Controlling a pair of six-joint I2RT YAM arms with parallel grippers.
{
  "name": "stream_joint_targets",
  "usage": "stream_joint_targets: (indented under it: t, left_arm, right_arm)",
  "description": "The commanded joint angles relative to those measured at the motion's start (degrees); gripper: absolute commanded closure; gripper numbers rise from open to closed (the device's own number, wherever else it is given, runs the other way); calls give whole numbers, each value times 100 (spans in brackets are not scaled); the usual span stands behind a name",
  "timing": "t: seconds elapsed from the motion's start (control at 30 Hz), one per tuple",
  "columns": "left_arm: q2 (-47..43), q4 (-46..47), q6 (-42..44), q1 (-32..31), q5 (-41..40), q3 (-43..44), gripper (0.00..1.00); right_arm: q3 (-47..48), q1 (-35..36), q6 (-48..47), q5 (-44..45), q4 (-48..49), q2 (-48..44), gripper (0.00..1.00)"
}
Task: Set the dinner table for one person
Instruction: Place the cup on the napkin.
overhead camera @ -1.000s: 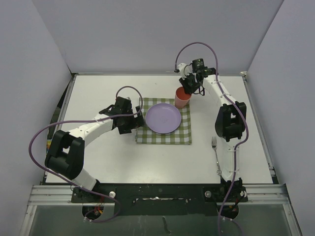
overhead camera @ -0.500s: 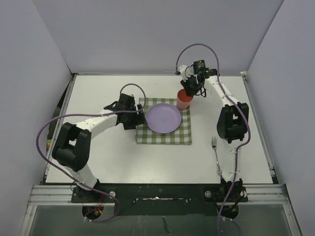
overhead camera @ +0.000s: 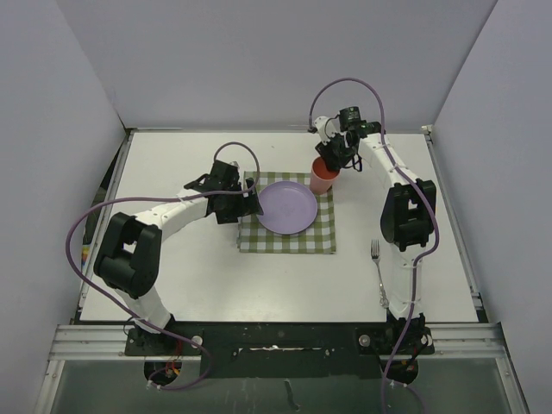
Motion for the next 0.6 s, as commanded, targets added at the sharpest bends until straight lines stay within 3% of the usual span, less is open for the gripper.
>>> stream_joint_targets:
  t: [0.0,0.13,0.57]
  left_arm:
    - [-107,134,115,-8,-46,10,9]
    - [-92,139,121,-2,-43,5,7]
    - [-140,134,135,0,-19,-10,6]
  right_arm:
    - [-2,-36,-4,74,20,-271,67]
    - [16,-37,29,72,20,-256,61]
    - [31,-60,365,-132,256,-431,55]
